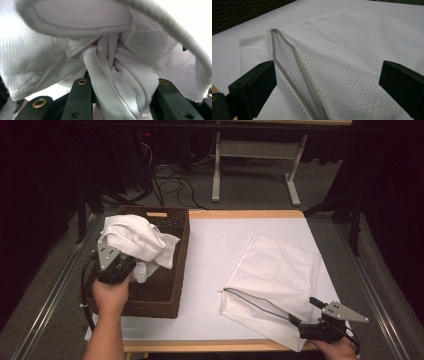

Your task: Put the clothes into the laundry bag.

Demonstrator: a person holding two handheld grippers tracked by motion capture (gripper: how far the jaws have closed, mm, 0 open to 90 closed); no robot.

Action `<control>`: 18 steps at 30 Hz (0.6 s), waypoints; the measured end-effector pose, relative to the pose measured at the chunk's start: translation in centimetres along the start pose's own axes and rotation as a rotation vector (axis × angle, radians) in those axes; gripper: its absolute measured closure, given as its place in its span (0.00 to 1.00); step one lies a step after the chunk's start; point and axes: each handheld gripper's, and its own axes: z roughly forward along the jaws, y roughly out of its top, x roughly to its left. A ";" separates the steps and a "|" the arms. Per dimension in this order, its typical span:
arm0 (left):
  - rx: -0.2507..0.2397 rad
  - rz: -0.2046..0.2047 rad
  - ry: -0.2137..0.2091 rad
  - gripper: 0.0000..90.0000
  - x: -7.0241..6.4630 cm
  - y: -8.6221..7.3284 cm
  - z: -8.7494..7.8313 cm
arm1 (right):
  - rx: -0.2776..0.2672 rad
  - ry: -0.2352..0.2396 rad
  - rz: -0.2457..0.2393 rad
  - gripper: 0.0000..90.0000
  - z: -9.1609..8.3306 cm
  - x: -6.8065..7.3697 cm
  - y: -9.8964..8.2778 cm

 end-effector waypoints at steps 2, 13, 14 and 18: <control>-0.014 0.018 0.001 0.72 -0.2 0.1 -0.1 | -0.001 0.000 0.000 0.02 0.0 -0.1 0.0; -0.065 0.019 -0.009 0.72 -0.6 1.4 -1.4 | -0.009 0.002 0.001 0.03 0.0 -0.1 0.0; -0.065 0.019 -0.009 0.72 -0.6 1.4 -1.4 | -0.009 0.003 0.005 0.03 0.0 -0.1 0.0; -0.099 0.021 -0.032 0.72 -1.7 2.4 -1.9 | -0.011 0.005 0.007 0.04 0.0 -0.1 0.0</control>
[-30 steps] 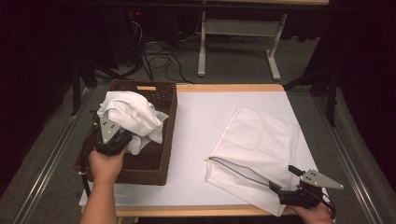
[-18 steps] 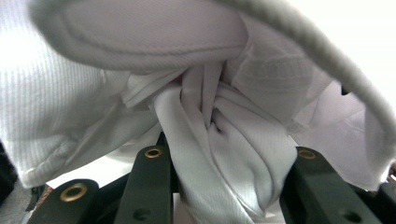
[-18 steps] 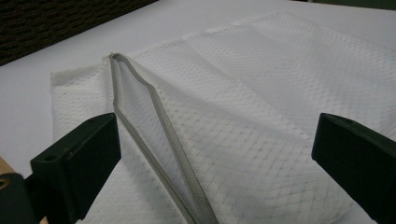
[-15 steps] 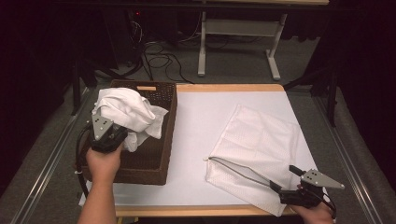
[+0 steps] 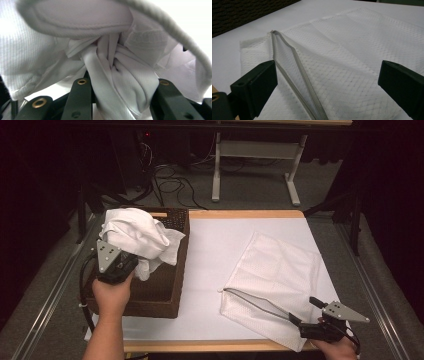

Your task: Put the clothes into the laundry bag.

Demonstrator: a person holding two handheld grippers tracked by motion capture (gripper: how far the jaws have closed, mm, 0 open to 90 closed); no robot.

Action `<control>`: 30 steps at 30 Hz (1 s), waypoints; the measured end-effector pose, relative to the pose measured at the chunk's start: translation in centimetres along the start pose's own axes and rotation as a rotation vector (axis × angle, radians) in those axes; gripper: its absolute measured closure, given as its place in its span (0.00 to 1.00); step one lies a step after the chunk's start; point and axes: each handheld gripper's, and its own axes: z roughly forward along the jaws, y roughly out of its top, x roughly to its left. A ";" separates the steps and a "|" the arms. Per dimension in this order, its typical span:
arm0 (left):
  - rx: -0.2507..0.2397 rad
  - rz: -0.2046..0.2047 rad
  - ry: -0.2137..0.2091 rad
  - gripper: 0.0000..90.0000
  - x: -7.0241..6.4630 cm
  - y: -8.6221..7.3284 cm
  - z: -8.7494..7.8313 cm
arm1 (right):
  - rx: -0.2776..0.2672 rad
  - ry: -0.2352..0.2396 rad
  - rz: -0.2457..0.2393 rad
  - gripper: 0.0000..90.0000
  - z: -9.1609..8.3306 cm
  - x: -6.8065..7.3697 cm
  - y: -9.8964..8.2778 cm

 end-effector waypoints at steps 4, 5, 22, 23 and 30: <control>-0.013 0.003 -0.008 0.72 -0.7 0.6 -0.1 | -0.003 0.000 0.003 0.04 -0.1 0.0 0.0; -0.016 0.006 -0.018 0.72 -1.3 1.0 -0.1 | -0.005 0.000 0.001 0.04 -0.1 -0.1 0.1; -0.083 0.040 -0.187 0.72 -7.8 3.0 0.6 | -0.012 0.007 0.001 0.05 -0.2 -0.1 0.2; -0.085 0.042 -0.198 0.72 -8.3 3.0 0.8 | -0.013 0.007 0.003 0.05 -0.3 -0.1 0.2; -0.095 0.039 -0.286 0.72 -12.0 3.1 1.7 | -0.018 0.006 0.007 0.05 -0.4 -0.2 0.2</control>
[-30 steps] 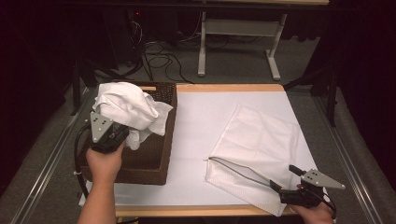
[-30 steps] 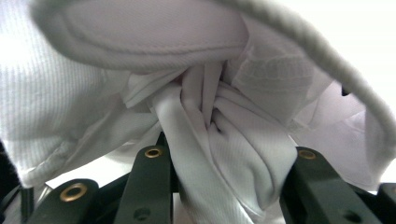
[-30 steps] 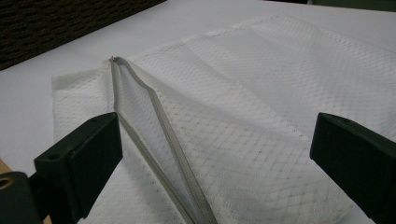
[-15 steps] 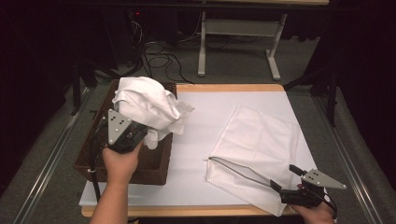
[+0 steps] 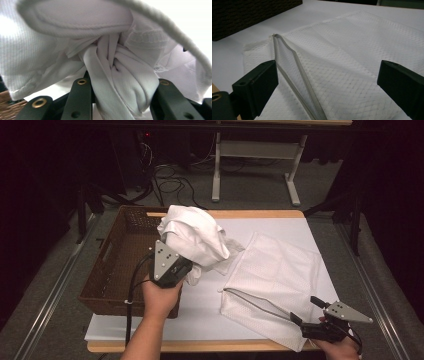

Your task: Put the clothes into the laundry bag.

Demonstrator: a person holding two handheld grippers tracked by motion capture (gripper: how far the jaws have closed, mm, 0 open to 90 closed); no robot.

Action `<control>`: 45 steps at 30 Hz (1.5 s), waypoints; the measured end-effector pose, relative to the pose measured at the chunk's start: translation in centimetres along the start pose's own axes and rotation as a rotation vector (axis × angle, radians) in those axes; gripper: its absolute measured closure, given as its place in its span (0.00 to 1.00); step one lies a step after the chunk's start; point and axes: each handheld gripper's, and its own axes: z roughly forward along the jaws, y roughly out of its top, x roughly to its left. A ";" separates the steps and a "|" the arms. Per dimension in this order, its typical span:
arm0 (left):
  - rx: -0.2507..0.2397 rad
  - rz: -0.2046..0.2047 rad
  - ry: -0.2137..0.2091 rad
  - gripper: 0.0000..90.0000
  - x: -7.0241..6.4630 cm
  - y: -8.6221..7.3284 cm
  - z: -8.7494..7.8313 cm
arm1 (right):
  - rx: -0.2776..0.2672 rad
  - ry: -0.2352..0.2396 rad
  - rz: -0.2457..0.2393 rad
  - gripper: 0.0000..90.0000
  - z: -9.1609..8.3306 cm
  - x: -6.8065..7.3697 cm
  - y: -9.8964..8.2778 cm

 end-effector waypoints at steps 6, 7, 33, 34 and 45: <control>-0.001 0.005 -0.061 0.72 -2.3 -0.1 1.3 | -0.005 0.001 -0.005 0.05 0.0 0.1 0.1; -0.001 0.005 -0.070 0.72 -2.7 -0.1 1.5 | -0.005 0.002 -0.007 0.05 0.0 0.1 0.1; 0.070 -0.025 -0.174 0.71 -8.7 -5.4 -2.8 | -0.021 0.024 -0.004 0.07 -0.2 0.4 0.2; 0.077 -0.026 -0.171 0.71 -8.7 -5.7 -3.3 | -0.021 0.024 -0.004 0.07 -0.2 0.4 0.2; 0.109 -0.080 -0.158 0.71 -7.9 -9.0 -4.7 | 0.002 0.000 -0.003 0.23 0.1 0.9 0.2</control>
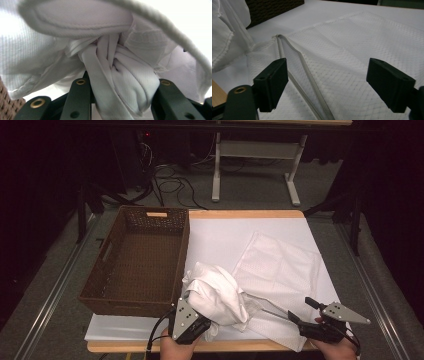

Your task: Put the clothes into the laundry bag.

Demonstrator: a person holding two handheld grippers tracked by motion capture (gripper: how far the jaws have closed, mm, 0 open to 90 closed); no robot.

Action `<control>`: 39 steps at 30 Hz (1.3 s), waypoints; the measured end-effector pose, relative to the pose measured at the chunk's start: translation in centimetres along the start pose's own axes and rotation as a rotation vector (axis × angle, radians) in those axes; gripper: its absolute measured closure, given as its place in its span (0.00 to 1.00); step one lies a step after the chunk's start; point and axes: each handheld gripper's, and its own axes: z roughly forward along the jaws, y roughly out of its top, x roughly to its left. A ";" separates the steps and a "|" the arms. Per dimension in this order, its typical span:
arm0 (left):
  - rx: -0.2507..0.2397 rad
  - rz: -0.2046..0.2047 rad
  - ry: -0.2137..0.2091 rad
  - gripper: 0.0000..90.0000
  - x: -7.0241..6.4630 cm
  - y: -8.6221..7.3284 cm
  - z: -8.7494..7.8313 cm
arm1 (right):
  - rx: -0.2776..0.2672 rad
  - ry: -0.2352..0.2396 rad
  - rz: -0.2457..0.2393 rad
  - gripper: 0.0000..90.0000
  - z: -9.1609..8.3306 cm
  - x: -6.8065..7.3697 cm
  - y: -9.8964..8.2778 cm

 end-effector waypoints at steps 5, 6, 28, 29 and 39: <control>-0.009 -0.010 0.016 0.70 0.5 -0.2 -0.2 | 0.043 -0.023 -0.010 0.42 0.8 0.5 0.4; -0.009 -0.010 0.016 0.70 0.5 -0.2 -0.2 | 0.043 -0.023 -0.010 0.42 0.8 0.5 0.4; -0.001 -0.035 0.072 0.70 0.7 -1.4 -2.8 | 0.301 0.027 -0.137 0.53 7.8 2.2 1.4; 0.001 -0.038 0.073 0.70 0.7 -1.4 -2.8 | 0.305 0.019 -0.148 0.58 7.9 2.3 1.5; 0.003 -0.054 0.086 0.69 0.8 -1.7 -2.9 | 0.256 -0.073 -0.079 0.78 6.3 -0.6 1.9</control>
